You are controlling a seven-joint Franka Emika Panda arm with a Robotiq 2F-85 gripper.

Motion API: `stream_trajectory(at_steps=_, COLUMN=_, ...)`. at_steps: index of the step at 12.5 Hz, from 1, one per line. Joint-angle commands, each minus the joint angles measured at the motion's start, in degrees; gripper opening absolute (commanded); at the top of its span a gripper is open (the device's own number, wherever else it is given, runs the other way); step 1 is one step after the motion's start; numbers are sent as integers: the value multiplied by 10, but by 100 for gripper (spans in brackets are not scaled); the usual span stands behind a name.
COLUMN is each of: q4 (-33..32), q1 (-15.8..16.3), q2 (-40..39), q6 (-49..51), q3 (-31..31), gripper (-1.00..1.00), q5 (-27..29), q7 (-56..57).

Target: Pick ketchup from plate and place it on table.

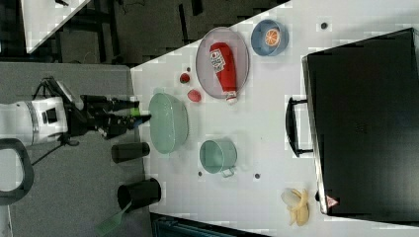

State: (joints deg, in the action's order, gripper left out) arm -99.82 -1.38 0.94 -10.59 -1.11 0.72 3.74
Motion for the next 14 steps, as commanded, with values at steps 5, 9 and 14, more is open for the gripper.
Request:
stream_trajectory(at_steps=5, q4=-38, q1=-50, q2=48, q6=67, q3=-34, gripper=100, q5=4, q7=-9)
stream_trajectory(at_steps=9, q4=-37, q1=-46, q2=-32, q6=9, q3=-48, gripper=100, q5=4, q7=43)
stream_trajectory(at_steps=14, q4=-33, q1=-39, q2=-138, q6=-71, q3=-59, gripper=100, q5=4, q7=168)
